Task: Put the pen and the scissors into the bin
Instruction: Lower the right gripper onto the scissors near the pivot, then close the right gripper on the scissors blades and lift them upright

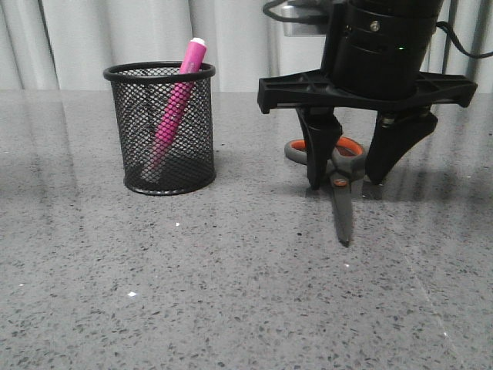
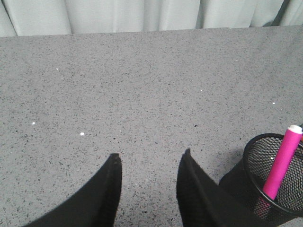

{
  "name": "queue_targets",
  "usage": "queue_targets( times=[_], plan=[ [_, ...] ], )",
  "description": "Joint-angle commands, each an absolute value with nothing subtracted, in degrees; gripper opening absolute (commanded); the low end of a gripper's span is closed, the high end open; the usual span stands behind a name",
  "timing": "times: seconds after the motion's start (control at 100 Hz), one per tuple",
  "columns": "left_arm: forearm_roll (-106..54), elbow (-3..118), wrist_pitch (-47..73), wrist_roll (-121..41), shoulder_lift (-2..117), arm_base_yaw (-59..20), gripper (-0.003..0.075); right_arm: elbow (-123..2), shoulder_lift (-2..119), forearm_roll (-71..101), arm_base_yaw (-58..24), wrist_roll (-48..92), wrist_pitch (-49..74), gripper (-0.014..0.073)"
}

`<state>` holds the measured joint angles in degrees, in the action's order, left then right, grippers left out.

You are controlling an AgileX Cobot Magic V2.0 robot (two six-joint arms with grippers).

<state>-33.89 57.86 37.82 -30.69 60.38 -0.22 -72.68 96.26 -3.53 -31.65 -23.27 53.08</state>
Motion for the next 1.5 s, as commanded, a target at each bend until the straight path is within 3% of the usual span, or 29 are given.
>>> queue_targets(
  times=[0.0, 0.53, 0.6, 0.82, 1.22, 1.49],
  plan=[
    [-36.0, 59.2, 34.2, -30.1, 59.4, -0.1, 0.026, -74.6, 94.3, -4.9, -31.6, -23.4, 50.7, 0.0382],
    [-35.9, 59.2, 33.6, -30.1, 59.4, -0.1, 0.026, -74.7, 97.1, -5.9, -31.6, -23.4, 49.8, 0.0373],
    [-35.9, 59.2, 33.6, -30.1, 59.4, -0.1, 0.026, -74.7, 97.2, -5.9, -31.6, -23.4, 49.8, 0.0312],
    [-35.8, 59.2, 33.4, -30.1, 59.4, -0.1, 0.026, -74.7, 97.1, -6.0, -31.6, -23.0, 50.0, -0.0074],
    [-35.8, 59.2, 33.4, -30.1, 59.4, -0.1, 0.026, -72.5, 86.3, -9.6, -31.6, -23.5, 42.1, -0.0074],
    [-35.8, 59.2, 33.4, -30.1, 59.4, -0.1, 0.026, -60.2, 73.9, -8.1, -32.5, -24.0, 13.2, -0.0074]
  ],
)
